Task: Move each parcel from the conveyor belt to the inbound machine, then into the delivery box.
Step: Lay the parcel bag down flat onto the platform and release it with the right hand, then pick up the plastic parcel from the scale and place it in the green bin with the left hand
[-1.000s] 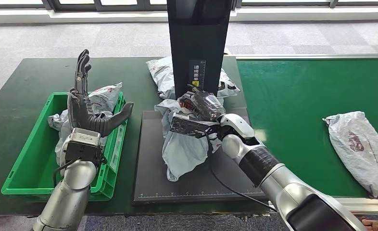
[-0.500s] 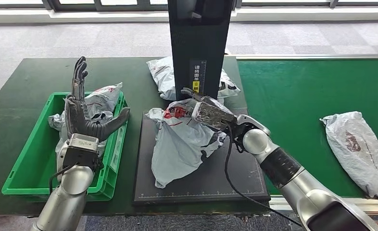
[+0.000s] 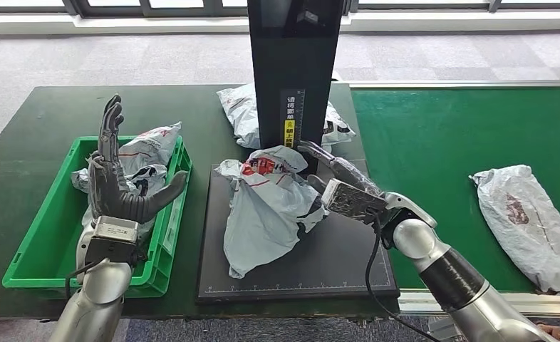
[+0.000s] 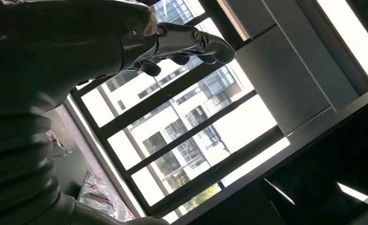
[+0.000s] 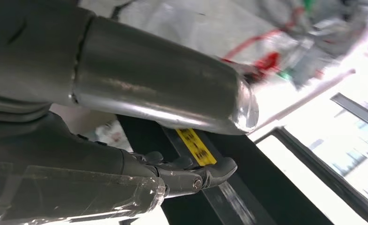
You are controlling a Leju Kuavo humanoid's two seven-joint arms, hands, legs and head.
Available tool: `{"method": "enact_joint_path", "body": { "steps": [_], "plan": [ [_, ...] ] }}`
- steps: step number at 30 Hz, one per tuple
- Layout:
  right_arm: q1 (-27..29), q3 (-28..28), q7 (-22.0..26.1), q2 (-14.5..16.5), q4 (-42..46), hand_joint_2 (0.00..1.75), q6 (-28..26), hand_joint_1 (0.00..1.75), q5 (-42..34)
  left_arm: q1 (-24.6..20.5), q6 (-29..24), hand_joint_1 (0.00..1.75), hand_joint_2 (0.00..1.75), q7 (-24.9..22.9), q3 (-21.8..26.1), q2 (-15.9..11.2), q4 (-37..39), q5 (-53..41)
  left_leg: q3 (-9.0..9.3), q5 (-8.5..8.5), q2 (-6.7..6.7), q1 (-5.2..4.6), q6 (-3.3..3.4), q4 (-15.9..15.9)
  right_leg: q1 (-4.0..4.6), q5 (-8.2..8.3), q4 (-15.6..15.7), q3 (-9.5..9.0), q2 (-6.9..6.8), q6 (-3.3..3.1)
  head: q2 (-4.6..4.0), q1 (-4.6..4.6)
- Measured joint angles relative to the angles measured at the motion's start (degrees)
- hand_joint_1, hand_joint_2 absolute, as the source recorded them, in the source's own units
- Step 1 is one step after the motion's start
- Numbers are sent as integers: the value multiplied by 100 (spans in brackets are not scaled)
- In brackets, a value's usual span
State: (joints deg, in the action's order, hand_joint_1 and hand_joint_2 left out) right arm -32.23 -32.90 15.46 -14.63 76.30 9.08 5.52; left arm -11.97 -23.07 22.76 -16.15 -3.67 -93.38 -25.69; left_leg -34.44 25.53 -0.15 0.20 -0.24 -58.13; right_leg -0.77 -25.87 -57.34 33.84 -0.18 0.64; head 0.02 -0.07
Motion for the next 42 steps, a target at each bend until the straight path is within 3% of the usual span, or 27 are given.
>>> {"method": "enact_joint_path", "body": {
  "steps": [7, 18, 20, 24, 30, 35, 42],
  "plan": [
    [450, 480, 224, -130, 841, 0, -182, 0, -139, 75, 21, 0, 175, -9, 10, 0, -37, -30, -1, 3, 2, -1, -1, 0, -1, -3, 1, 1, 4, 2, 0, 1],
    [572, 606, 224, -163, 1097, 0, -185, 0, -139, 84, 21, 0, 175, -7, 11, 0, -45, -49, 0, 1, 3, 0, -1, 0, 0, -2, 0, 0, 4, 2, 0, 1],
    [600, 612, 410, -163, 1125, 0, -296, 0, -175, 85, 34, 0, 175, -18, 11, 0, -45, -53, 1, 1, 2, 0, -1, 0, 0, -2, 0, 1, 2, 2, 0, 0],
    [1166, 900, 1674, 20, 1946, 0, -1164, 0, -157, 169, 69, 0, 175, -51, 20, 14, -36, -68, -1, 9, -17, 0, -5, 1, 0, -14, 0, -4, -20, -3, 0, 1],
    [1993, 1133, 2411, 480, 3685, 0, -2808, 0, 332, 250, 83, 0, 175, -84, 90, 100, 164, -66, 1, 26, -11, 2, -10, 3, 3, -33, 0, -2, -17, -14, 0, -1],
    [1891, 1133, 2255, 563, 4139, 0, -3922, 0, 725, -101, 429, 0, 175, -242, 74, 264, 1038, -433, 3, 22, -5, 0, -6, 3, 0, -27, 2, -4, -15, -11, 0, 1],
    [1154, 1326, 1734, 654, 3834, 0, -4093, 0, 528, -989, 334, 0, 175, -211, -298, 684, 2680, -1090, 3, -4, 2, -3, 4, -2, -3, 4, 2, -4, -6, 0, 0, 0]
  ]
}}
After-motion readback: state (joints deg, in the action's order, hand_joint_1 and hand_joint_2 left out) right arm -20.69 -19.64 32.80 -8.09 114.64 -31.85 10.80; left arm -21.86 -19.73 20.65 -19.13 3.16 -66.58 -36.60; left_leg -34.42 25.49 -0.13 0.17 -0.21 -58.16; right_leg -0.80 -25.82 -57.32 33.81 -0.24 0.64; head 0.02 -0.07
